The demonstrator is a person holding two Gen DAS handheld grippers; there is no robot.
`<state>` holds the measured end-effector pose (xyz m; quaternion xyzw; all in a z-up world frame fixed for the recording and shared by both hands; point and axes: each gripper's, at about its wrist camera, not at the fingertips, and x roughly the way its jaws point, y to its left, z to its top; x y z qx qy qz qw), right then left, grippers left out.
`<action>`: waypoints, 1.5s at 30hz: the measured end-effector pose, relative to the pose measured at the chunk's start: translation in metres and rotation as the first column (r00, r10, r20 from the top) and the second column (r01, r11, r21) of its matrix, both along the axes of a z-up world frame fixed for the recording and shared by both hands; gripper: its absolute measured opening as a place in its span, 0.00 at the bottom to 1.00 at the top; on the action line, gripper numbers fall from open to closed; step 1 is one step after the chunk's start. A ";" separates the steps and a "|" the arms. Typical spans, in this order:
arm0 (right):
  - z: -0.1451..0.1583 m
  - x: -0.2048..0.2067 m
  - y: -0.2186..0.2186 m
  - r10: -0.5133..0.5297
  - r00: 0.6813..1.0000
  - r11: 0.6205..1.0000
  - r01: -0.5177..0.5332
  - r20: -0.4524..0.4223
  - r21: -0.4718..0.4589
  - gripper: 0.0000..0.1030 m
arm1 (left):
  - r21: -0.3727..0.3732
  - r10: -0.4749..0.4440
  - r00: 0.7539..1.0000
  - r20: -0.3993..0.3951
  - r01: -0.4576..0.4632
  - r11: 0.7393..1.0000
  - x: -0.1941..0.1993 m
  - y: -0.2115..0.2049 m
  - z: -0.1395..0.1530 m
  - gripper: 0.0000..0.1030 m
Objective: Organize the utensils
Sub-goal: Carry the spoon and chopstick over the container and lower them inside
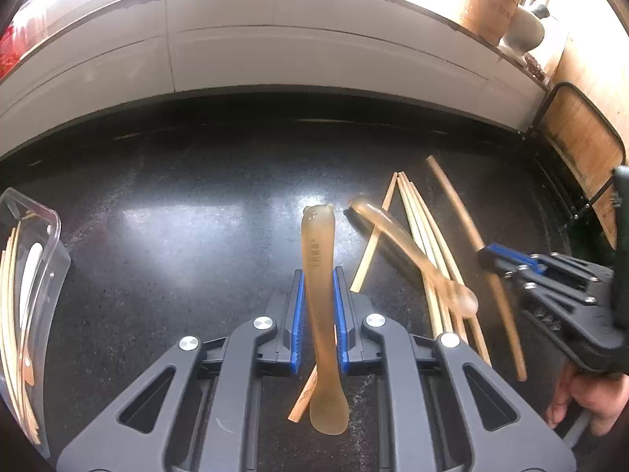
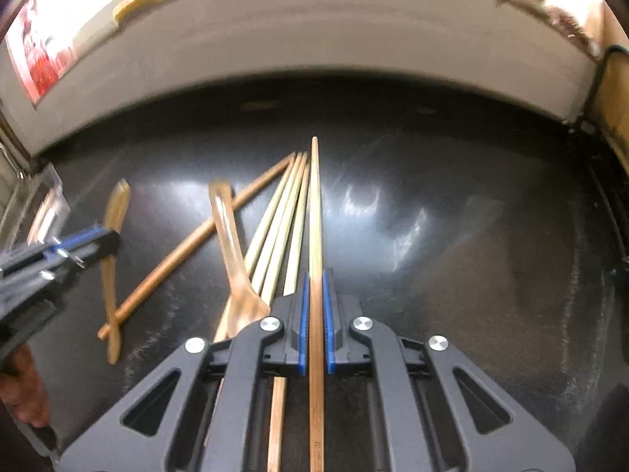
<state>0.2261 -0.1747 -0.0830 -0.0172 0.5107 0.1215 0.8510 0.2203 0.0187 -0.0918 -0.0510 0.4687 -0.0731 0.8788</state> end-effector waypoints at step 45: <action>0.071 -0.040 0.365 0.405 0.908 0.834 -0.320 -0.106 0.450 0.08 | 0.091 0.444 0.893 0.069 -0.449 0.889 -0.129 0.303 0.079 0.13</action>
